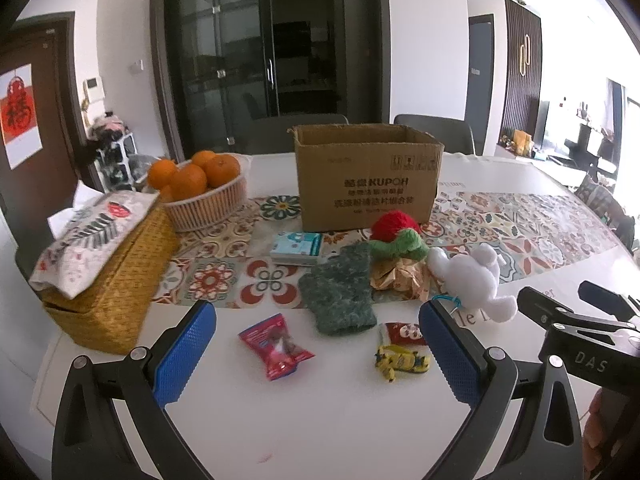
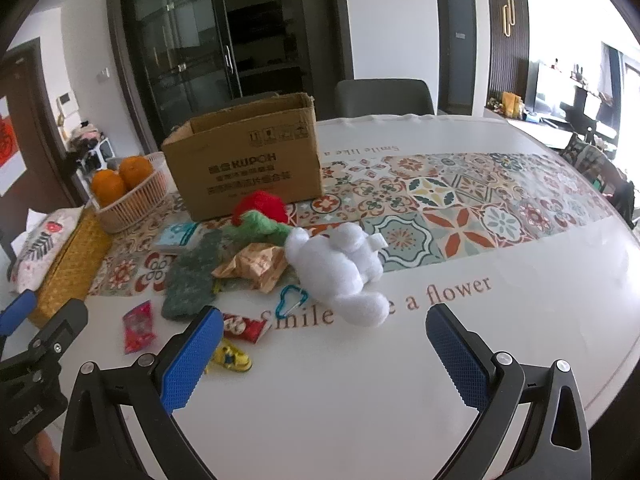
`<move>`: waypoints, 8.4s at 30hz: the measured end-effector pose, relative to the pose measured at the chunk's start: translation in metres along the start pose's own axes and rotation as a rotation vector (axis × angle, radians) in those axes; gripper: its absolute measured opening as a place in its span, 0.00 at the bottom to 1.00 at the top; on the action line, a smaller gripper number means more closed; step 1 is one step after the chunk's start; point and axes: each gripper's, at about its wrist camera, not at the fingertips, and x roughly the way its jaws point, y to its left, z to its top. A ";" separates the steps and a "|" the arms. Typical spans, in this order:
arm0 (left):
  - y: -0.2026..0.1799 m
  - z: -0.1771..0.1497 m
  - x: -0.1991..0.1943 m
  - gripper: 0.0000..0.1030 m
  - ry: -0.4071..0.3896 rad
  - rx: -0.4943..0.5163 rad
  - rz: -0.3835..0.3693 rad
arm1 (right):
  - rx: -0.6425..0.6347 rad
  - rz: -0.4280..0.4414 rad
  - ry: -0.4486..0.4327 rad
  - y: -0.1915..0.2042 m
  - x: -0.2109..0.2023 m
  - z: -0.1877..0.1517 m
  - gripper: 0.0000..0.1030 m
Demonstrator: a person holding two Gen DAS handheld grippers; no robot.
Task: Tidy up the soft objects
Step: 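Reach the right tool to the white plush while the left tool reaches the green glove, then close the right tool on the white plush while the left tool grasps the green glove, then lift both held items and carry them over the cardboard box, then open both tools to drop the plush and glove into the box, then grasp the red pompom with the right tool while the left tool grasps the blue tissue pack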
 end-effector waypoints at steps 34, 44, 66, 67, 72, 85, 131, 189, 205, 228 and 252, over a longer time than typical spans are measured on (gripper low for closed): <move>-0.014 0.008 0.176 0.99 0.377 0.000 -0.078 | -0.004 -0.012 0.309 -0.008 0.158 0.024 1.00; -0.014 0.004 0.209 0.85 0.452 -0.027 -0.104 | -0.025 -0.045 0.316 -0.006 0.177 0.030 0.99; -0.013 0.005 0.184 0.32 0.399 -0.041 -0.128 | -0.003 -0.023 0.260 -0.007 0.156 0.026 0.83; -0.013 0.005 0.180 0.30 0.393 -0.045 -0.133 | -0.003 -0.022 0.256 -0.006 0.154 0.026 0.83; -0.011 0.006 0.168 0.28 0.359 -0.047 -0.146 | -0.016 -0.020 0.211 -0.003 0.135 0.029 0.83; 0.001 0.027 0.127 0.28 0.223 -0.040 -0.143 | -0.040 0.023 0.096 0.007 0.094 0.045 0.83; 0.021 0.198 0.111 0.28 0.010 0.104 -0.133 | -0.115 0.189 -0.076 0.052 0.057 0.217 0.84; 0.034 0.255 0.252 0.84 0.249 0.169 -0.078 | -0.161 0.269 0.362 0.087 0.249 0.291 0.93; 0.056 0.244 0.196 0.84 0.197 0.110 -0.027 | -0.208 0.147 0.206 0.095 0.173 0.281 0.93; 0.065 0.178 0.155 0.96 0.233 0.132 -0.024 | -0.188 0.106 0.135 0.098 0.119 0.213 0.93; 0.052 0.113 0.205 0.96 0.436 0.149 -0.078 | -0.141 0.094 0.314 0.076 0.171 0.145 0.93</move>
